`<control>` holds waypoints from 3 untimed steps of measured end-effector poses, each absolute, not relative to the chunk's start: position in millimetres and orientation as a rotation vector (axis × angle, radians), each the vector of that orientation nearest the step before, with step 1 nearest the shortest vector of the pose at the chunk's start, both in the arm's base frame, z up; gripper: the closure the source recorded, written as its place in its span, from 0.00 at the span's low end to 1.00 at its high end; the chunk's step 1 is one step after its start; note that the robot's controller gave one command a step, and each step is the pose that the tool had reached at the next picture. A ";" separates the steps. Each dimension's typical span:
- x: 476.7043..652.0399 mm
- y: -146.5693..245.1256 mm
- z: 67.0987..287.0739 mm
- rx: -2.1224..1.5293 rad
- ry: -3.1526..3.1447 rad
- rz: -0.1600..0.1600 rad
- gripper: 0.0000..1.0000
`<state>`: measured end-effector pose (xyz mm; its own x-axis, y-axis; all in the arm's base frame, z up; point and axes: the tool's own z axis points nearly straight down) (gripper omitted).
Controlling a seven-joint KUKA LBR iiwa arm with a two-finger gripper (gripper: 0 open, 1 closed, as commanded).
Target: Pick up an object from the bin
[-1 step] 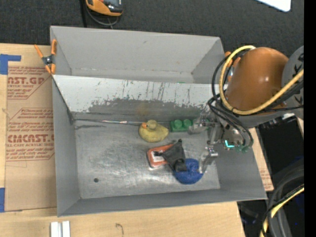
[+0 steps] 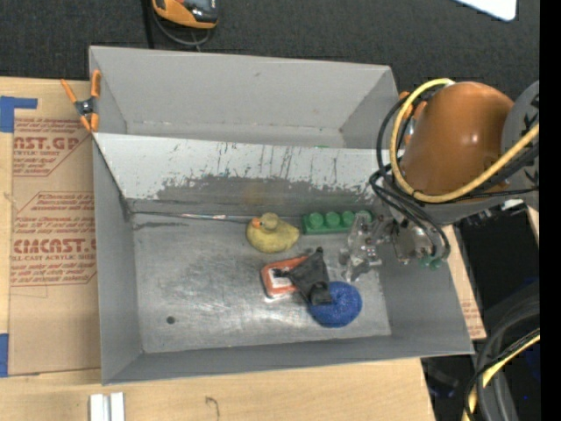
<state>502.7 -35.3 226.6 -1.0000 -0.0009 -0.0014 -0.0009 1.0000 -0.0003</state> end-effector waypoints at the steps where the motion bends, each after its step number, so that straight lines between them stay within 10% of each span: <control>1: 502.7 -35.3 226.6 -0.001 3.140 0.000 0.00; 3: 502.6 -34.1 210.2 -0.140 3.129 -0.002 0.00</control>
Offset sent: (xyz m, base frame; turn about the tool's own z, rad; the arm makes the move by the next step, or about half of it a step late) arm 0.0000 0.0000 0.0000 0.0000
